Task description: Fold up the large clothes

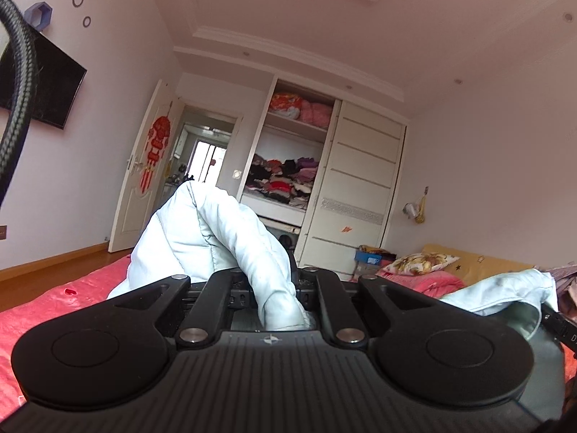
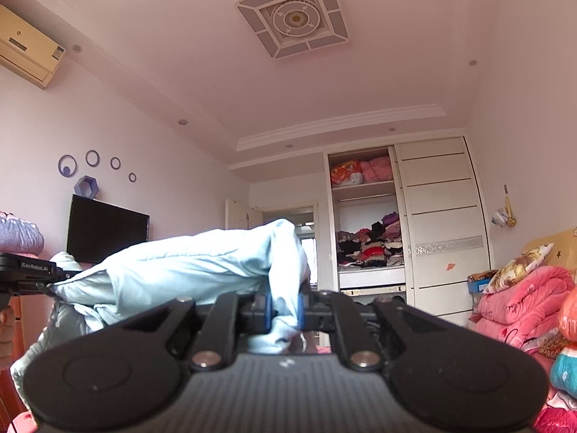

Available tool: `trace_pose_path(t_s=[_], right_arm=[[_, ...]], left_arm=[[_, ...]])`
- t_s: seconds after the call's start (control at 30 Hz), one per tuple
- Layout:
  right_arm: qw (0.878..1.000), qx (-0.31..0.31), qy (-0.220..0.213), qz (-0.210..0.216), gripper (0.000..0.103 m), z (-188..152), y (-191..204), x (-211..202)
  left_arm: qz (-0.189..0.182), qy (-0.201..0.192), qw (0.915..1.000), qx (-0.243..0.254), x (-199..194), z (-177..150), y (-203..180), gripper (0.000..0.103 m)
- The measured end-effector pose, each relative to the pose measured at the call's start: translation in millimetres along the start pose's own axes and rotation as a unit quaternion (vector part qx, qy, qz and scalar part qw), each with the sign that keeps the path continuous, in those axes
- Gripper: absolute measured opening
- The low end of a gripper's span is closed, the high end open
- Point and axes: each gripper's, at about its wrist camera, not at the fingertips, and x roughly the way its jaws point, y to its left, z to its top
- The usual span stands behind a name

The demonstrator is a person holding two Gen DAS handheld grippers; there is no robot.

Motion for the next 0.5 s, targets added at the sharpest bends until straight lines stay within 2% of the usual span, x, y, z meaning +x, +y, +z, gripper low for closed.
trace_pose_path(t_s=[0.13, 0.3, 0.5], right_arm=[[0.999, 0.020, 0.041, -0.012, 0.007, -27.6, -13.7, 37.7], [0.994, 0.003, 0.104, -0.023, 0.006, -79.3, -18.4, 96.8], [0.988, 0.003, 0.151, -0.042, 0.006, -133.2, -30.9, 155.3]], left_arm=[[0.026, 0.048, 0.9984, -0.015, 64.3, -15.8, 5.9, 0.009], [0.053, 0.091, 0.9944, -0.014, 136.9, -32.8, 4.5, 0.008], [0.057, 0.127, 0.9901, -0.022, 210.1, -38.4, -0.6, 0.008]])
